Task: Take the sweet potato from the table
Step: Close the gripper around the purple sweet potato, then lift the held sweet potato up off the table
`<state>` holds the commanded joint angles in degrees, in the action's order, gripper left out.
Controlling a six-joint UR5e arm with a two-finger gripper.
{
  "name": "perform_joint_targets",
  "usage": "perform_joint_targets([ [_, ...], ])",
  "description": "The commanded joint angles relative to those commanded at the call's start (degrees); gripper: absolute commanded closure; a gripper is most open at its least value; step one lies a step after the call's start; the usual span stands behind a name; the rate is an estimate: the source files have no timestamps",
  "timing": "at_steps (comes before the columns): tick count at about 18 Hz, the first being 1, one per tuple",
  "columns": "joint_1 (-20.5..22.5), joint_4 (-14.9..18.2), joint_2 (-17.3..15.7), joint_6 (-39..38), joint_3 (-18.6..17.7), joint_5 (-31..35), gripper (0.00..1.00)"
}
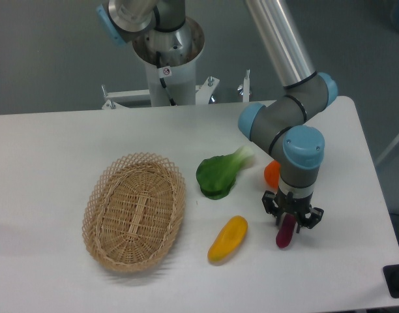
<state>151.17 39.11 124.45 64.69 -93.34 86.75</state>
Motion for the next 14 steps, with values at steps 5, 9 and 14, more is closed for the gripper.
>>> perform_joint_targets([
  [5, 0.1, 0.1, -0.7, 0.1, 0.4, -0.1, 0.69],
  [9, 0.1, 0.6, -2.9, 0.2, 1.2, -0.2, 0.69],
  [14, 0.2, 6.6, -7.5, 2.5, 2.2, -0.1, 0.69],
])
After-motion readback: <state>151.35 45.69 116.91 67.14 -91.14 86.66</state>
